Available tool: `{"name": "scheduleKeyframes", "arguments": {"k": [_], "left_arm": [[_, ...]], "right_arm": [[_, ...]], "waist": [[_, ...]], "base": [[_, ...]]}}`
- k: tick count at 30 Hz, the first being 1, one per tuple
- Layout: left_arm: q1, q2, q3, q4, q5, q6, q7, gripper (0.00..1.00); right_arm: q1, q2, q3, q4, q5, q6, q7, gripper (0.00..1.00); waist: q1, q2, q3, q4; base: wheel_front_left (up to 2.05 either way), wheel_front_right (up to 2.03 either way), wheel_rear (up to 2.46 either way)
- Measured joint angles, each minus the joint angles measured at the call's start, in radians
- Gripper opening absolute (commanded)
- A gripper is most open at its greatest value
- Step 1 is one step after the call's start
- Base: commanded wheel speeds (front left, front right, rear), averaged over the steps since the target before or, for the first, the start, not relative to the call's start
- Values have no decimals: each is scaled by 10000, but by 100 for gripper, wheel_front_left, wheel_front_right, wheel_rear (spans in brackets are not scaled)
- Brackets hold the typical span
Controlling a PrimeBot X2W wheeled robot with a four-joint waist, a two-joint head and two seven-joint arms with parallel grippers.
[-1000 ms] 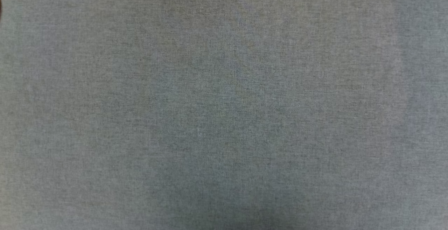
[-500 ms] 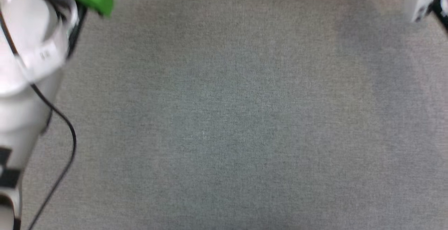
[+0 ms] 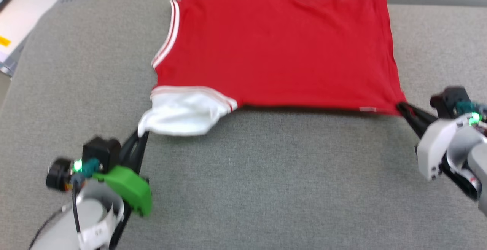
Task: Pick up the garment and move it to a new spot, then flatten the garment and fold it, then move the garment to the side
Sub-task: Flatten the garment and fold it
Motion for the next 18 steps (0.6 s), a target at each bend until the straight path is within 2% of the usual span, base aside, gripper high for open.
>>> {"name": "scheduleKeyframes", "arguments": {"k": [8,18], "left_arm": [[2497,259,-261,-1032,-953,679,391,0],[4581,568,-353,-2090,-2123,1218,1012,0]], "right_arm": [[2724,-336,-865,-892,140,0,105,0],[6246,-326,-2920,-2571,-159,0,834,0]], "waist": [[0,0,-993,60],[0,0,-1769,146]], "base": [[0,0,0],[0,0,0]]}}
